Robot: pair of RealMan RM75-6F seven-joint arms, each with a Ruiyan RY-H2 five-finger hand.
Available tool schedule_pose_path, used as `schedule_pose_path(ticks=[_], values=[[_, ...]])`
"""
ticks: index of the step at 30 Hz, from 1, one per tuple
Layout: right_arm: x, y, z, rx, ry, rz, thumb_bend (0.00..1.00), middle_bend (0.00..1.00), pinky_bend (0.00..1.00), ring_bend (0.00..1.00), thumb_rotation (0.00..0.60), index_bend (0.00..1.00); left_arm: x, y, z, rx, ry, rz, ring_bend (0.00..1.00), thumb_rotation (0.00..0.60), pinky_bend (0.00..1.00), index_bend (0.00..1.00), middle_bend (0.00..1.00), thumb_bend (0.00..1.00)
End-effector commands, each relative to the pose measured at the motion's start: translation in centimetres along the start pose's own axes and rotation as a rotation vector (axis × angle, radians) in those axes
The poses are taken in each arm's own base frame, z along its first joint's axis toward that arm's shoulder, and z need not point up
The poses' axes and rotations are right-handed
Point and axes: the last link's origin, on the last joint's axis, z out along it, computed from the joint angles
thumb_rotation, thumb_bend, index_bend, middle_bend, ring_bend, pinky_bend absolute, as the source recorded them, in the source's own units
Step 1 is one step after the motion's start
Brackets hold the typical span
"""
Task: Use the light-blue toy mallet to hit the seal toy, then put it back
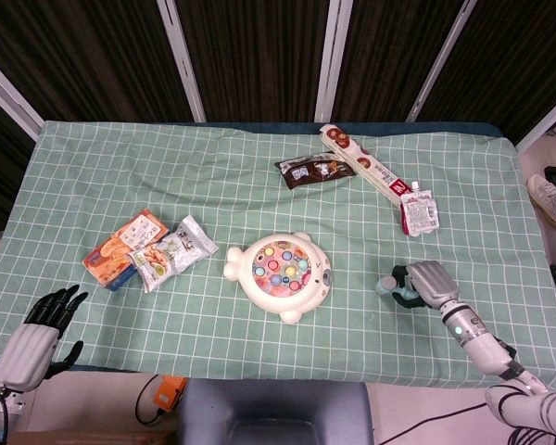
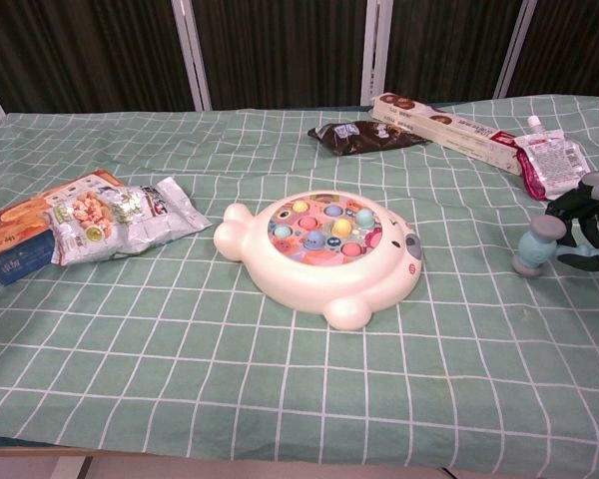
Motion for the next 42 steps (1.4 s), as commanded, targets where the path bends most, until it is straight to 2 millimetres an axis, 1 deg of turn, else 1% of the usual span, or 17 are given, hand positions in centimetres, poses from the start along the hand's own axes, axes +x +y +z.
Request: schedule_pose_path(ticks=[1, 6, 11, 16, 19, 25, 34, 37, 42], values=[[0.0, -0.2, 0.2, 0.000, -0.001, -0.012, 0.72, 0.71, 0.74, 0.70, 0.600, 0.96, 0.0, 0.0, 0.0, 0.001, 0.001, -0.002, 0.00, 0.600, 0.11, 0.00, 0.00, 0.40], [-0.2, -0.1, 0.4, -0.013, -0.002, -0.026, 0.70, 0.71, 0.72, 0.67, 0.600, 0.92, 0.1, -0.1, -0.1, 0.000, 0.004, -0.005, 0.00, 0.600, 0.11, 0.00, 0.00, 0.40], [-0.3, 0.1, 0.4, -0.020, 0.005, -0.049, 0.66, 0.70, 0.71, 0.66, 0.600, 0.86, 0.1, -0.1, -0.2, 0.001, 0.003, -0.006, 0.00, 0.600, 0.11, 0.00, 0.00, 0.40], [-0.4, 0.3, 0.3, -0.026, -0.003, -0.056, 0.60, 0.65, 0.69, 0.61, 0.600, 0.77, 0.1, -0.1, -0.2, 0.001, -0.001, -0.005, 0.00, 0.600, 0.11, 0.00, 0.00, 0.40], [-0.4, 0.3, 0.2, -0.028, -0.008, -0.060, 0.58, 0.63, 0.68, 0.60, 0.600, 0.74, 0.1, -0.1, -0.2, 0.002, 0.000, -0.005, 0.00, 0.600, 0.11, 0.00, 0.00, 0.40], [-0.6, 0.5, 0.3, -0.038, -0.021, -0.067, 0.56, 0.60, 0.67, 0.59, 0.600, 0.69, 0.1, -0.1, -0.2, 0.003, -0.001, -0.006, 0.00, 0.600, 0.11, 0.00, 0.00, 0.40], [-0.6, 0.9, 0.2, -0.054, -0.027, -0.072, 0.55, 0.57, 0.66, 0.58, 0.600, 0.65, 0.1, 0.0, -0.2, 0.000, 0.002, -0.009, 0.00, 0.600, 0.11, 0.00, 0.00, 0.40], [-0.7, 1.0, 0.1, -0.058, -0.034, -0.072, 0.55, 0.56, 0.65, 0.57, 0.600, 0.63, 0.1, -0.1, -0.3, -0.001, 0.003, -0.009, 0.00, 0.600, 0.11, 0.00, 0.00, 0.40], [-0.7, 1.0, 0.1, -0.064, -0.051, -0.073, 0.53, 0.51, 0.61, 0.53, 0.600, 0.57, 0.1, 0.0, -0.2, -0.002, 0.002, -0.010, 0.00, 0.600, 0.11, 0.00, 0.00, 0.40]])
